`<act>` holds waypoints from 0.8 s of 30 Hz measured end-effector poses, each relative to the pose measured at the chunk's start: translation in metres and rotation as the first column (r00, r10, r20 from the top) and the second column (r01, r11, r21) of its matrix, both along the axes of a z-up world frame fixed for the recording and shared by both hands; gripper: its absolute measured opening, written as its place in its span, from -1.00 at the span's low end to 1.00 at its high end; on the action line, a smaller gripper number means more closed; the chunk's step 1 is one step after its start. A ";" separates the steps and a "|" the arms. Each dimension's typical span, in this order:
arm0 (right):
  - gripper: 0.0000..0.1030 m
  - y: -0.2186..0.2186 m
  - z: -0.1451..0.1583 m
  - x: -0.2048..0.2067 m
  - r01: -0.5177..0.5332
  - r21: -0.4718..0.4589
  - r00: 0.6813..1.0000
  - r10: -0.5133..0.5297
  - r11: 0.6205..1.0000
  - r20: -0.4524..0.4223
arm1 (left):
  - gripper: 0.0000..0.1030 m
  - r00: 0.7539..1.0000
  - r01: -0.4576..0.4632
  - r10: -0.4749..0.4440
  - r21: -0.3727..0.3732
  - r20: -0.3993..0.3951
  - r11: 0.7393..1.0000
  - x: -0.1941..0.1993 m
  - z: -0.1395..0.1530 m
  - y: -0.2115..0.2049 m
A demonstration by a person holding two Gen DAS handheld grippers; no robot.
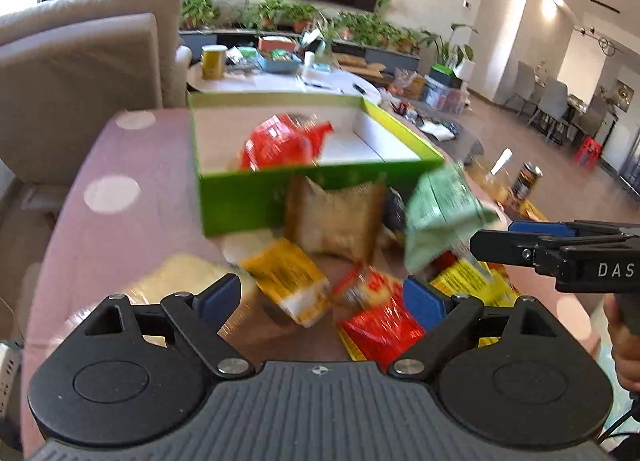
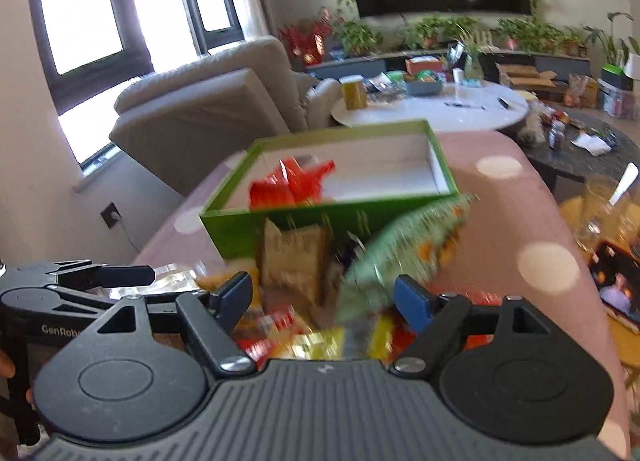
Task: Organize snacks
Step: 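Withdraw the right tool and move it to the yellow striped bag, then grasp the yellow bag with red stripes with the right tool and lift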
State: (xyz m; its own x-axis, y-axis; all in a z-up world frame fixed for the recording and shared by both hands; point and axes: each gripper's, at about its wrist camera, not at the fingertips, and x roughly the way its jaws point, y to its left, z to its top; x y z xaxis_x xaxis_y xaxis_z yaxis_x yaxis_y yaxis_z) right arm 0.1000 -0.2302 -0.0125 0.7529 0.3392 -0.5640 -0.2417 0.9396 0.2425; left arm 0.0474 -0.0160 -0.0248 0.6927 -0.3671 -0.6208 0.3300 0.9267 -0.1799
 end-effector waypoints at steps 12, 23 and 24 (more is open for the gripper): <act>0.27 -0.009 -0.023 -0.020 0.005 0.016 0.996 -0.003 1.000 -0.093 | 0.69 0.997 0.062 -0.060 0.033 -0.050 0.998 -0.019 -0.020 -0.024; 0.26 -0.012 -0.033 -0.022 0.012 0.037 0.992 -0.007 0.999 -0.128 | 0.69 0.982 0.164 -0.161 0.027 -0.102 0.986 -0.022 -0.034 -0.044; 0.26 -0.012 -0.033 -0.022 0.011 0.037 0.992 -0.007 0.999 -0.129 | 0.69 0.981 0.166 -0.163 0.025 -0.106 0.986 -0.021 -0.034 -0.044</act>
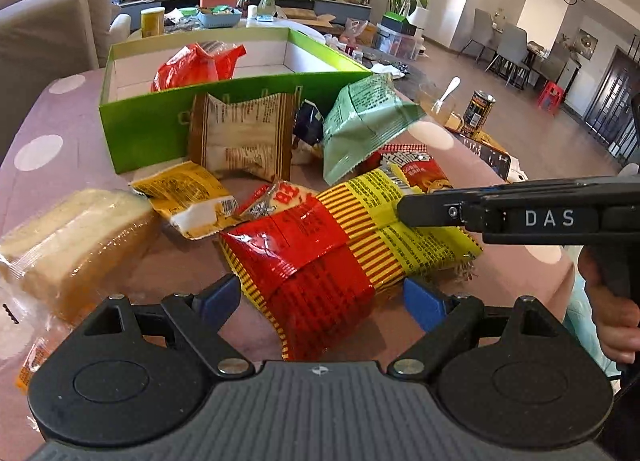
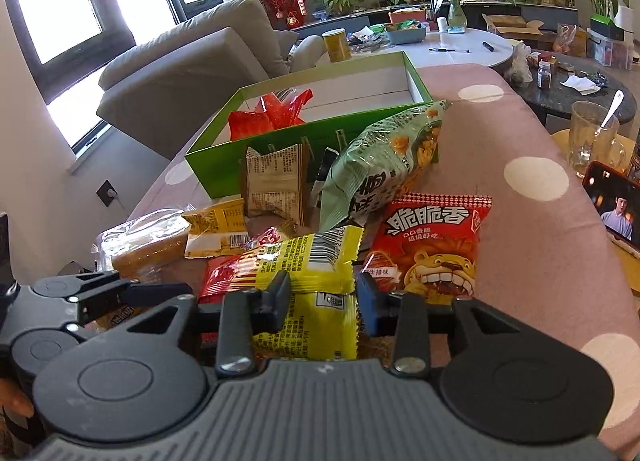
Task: Organize snacks
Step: 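Grasp the yellow bag with red stripes with the right tool and lift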
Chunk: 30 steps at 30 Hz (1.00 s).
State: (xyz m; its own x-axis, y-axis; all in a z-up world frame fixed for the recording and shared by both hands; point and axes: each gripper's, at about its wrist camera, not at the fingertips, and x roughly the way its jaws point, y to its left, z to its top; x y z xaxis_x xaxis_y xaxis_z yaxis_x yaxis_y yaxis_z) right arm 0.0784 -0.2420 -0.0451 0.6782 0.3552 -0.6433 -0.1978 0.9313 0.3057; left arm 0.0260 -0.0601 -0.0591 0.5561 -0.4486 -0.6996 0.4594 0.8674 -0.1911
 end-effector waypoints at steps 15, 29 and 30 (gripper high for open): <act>0.55 -0.004 0.007 -0.002 0.046 -0.014 0.998 -0.045 0.999 0.036 | 0.69 1.000 -0.007 0.007 0.002 -0.030 1.000 0.004 -0.003 0.001; 0.50 0.006 0.018 -0.006 -0.013 0.014 0.998 0.012 1.000 0.058 | 0.44 1.000 -0.003 0.003 -0.020 0.022 1.000 -0.003 0.019 -0.005; 0.50 0.006 0.020 -0.008 -0.009 0.020 0.998 0.008 1.000 0.067 | 0.44 0.999 -0.003 0.003 -0.019 0.037 1.000 -0.005 0.022 -0.004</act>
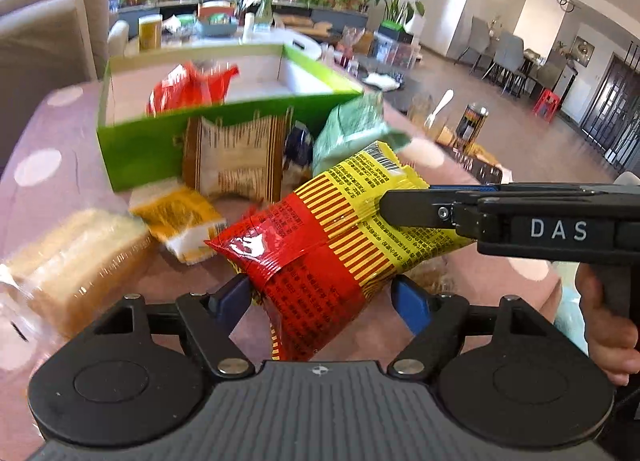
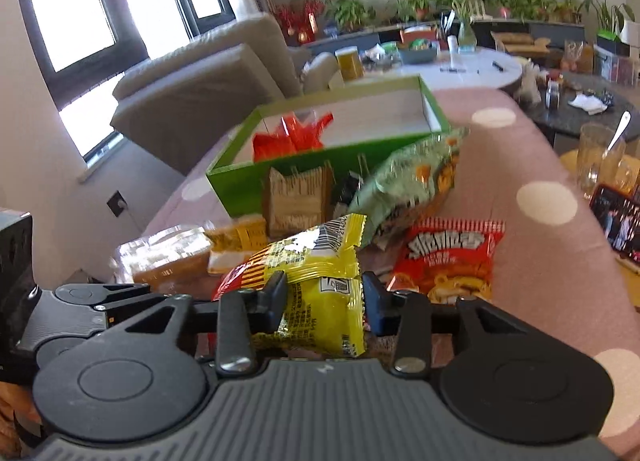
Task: Organize snacks
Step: 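Grasp the yellow bag with red stripes with the right tool and lift, then lower the striped bag into the green box beside the red bag and release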
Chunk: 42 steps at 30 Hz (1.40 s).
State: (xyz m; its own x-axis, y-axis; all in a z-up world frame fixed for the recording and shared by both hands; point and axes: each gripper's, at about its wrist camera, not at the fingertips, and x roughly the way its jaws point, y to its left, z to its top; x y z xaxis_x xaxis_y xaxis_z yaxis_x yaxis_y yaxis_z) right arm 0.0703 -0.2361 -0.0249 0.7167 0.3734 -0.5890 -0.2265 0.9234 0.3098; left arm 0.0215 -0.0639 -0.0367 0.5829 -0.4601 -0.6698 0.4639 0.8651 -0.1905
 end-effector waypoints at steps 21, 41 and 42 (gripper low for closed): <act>0.51 -0.005 0.041 0.031 0.014 0.100 0.992 -0.026 0.995 0.121 | 0.44 0.985 -0.037 0.031 0.033 0.169 0.999 0.035 0.052 -0.006; 0.51 -0.048 0.062 0.107 0.078 0.234 0.974 -0.124 0.969 0.189 | 0.45 0.976 -0.043 0.032 0.049 0.215 0.998 0.131 0.081 -0.060; 0.51 -0.049 0.062 0.110 0.080 0.236 0.975 -0.125 0.969 0.185 | 0.45 0.978 -0.042 0.031 0.048 0.208 0.998 0.134 0.079 -0.060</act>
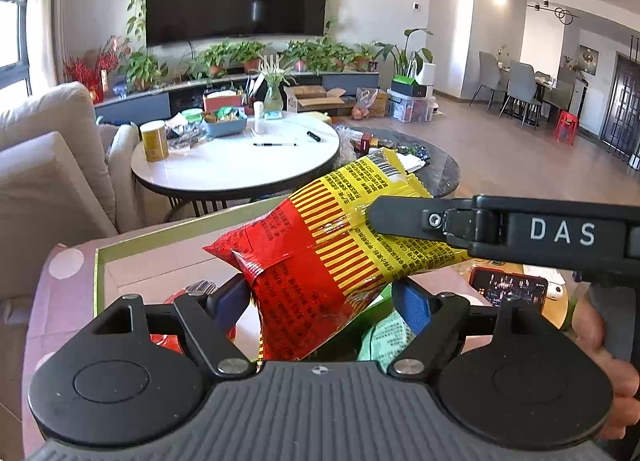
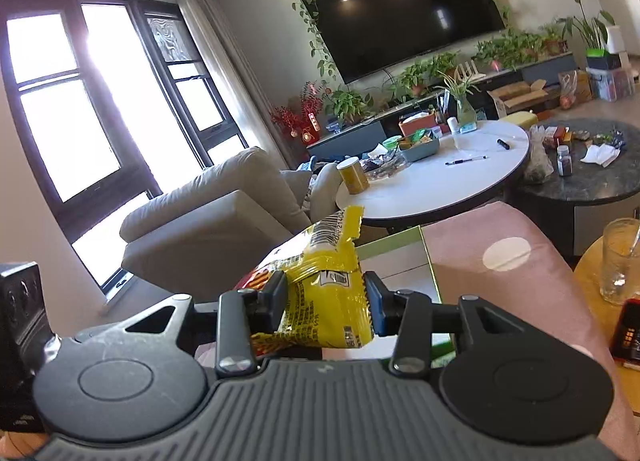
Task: Organize snacks
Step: 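Lower the striped bag into the green box beside the red bag and release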
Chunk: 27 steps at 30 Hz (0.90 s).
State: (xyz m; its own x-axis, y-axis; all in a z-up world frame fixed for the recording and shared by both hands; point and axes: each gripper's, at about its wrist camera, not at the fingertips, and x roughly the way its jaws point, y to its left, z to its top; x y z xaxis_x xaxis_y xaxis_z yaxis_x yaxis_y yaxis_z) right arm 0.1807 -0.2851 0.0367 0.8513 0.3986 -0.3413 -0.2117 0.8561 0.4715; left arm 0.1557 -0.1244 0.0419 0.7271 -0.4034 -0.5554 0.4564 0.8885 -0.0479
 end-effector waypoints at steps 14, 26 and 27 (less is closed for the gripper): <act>0.51 -0.001 -0.030 0.037 -0.013 0.019 0.995 0.015 1.000 -0.097 | 0.45 0.993 0.015 -0.016 -0.006 -0.114 1.000 0.050 -0.036 -0.015; 0.50 0.006 -0.055 0.074 -0.045 0.091 0.978 0.062 0.995 -0.198 | 0.45 0.990 -0.036 0.041 0.039 -0.137 0.999 0.068 -0.053 -0.004; 0.50 0.007 -0.058 0.076 -0.048 0.094 0.975 0.067 0.994 -0.210 | 0.45 0.989 -0.038 0.044 0.043 -0.144 0.998 0.070 -0.054 -0.005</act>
State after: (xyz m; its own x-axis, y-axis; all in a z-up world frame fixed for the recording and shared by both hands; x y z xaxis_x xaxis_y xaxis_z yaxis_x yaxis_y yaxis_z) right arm 0.2571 -0.2779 -0.0216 0.7379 0.4810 -0.4735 -0.1457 0.7985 0.5841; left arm 0.2261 -0.1290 -0.0122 0.6535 -0.3499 -0.6712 0.4102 0.9089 -0.0745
